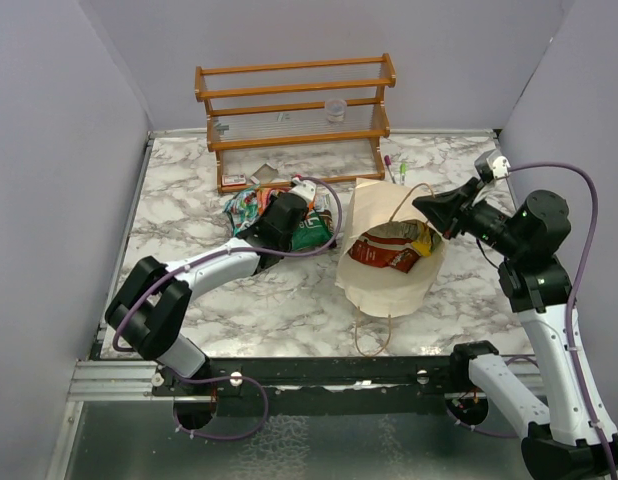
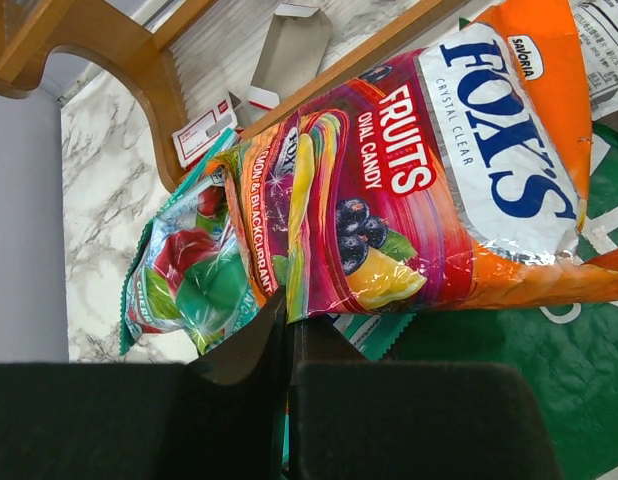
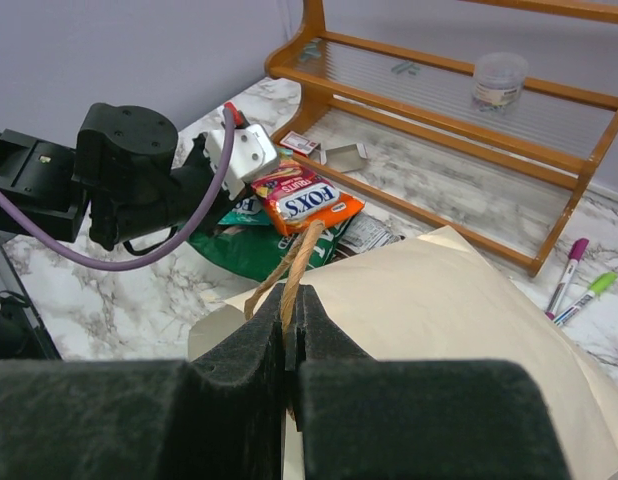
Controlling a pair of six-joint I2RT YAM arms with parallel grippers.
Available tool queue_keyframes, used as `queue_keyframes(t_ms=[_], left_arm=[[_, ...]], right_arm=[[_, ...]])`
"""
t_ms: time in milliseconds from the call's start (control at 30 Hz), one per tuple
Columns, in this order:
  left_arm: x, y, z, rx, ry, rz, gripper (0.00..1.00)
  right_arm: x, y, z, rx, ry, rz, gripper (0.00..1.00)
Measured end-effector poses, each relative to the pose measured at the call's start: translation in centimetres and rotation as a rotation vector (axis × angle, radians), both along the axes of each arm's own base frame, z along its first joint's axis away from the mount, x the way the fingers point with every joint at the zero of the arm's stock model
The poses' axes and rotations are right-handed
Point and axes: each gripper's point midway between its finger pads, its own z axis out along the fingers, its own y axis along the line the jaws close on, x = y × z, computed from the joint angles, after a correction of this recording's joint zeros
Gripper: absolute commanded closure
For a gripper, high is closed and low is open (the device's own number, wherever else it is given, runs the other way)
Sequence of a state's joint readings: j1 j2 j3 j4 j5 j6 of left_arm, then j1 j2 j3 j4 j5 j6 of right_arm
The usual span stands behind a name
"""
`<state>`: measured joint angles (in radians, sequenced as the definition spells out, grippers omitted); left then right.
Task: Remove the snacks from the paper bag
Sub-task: Place the snack at the center of the board.
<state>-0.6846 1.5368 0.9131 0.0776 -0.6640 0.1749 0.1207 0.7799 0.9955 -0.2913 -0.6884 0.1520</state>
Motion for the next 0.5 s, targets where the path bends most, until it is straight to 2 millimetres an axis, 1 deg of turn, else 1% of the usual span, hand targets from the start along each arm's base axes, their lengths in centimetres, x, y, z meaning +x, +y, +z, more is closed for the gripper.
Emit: queue_keyframes(t_ms=[67, 100, 133, 200, 233, 333, 400, 467, 500], left_arm=[[0.0, 0.0, 0.0, -0.003, 0.003, 0.003, 1.00], [0.0, 0.0, 0.0, -0.005, 0.005, 0.004, 0.97], [0.0, 0.0, 0.0, -0.007, 0.006, 0.005, 0.91], [-0.1, -0.1, 0.0, -0.010, 0.012, 0.006, 0.71], [-0.2, -0.1, 0.0, -0.015, 0.016, 0.000, 0.63], [-0.6, -0.5, 0.4, -0.041, 0.030, -0.027, 0.49], [-0.8, -0.8, 1.4, -0.074, 0.016, -0.050, 0.40], [-1.2, -0.9, 3.1, -0.117, -0.018, -0.072, 0.36], [-1.5, -0.9, 4.2, -0.147, -0.047, -0.088, 0.34]], right_arm=[[-0.1, 0.0, 0.1, 0.000, -0.003, 0.000, 0.98], [-0.1, 0.0, 0.1, 0.001, -0.005, 0.000, 0.98], [-0.2, 0.0, 0.1, 0.001, -0.006, 0.000, 0.98], [-0.2, 0.0, 0.2, 0.001, -0.007, 0.000, 0.98], [-0.2, 0.0, 0.2, 0.001, -0.008, 0.000, 0.98], [-0.2, 0.0, 0.2, 0.001, -0.008, 0.000, 0.98], [-0.2, 0.0, 0.2, 0.001, -0.007, 0.000, 0.98], [-0.2, 0.0, 0.2, 0.001, -0.007, 0.000, 0.98], [-0.2, 0.0, 0.2, 0.001, -0.007, 0.000, 0.98]])
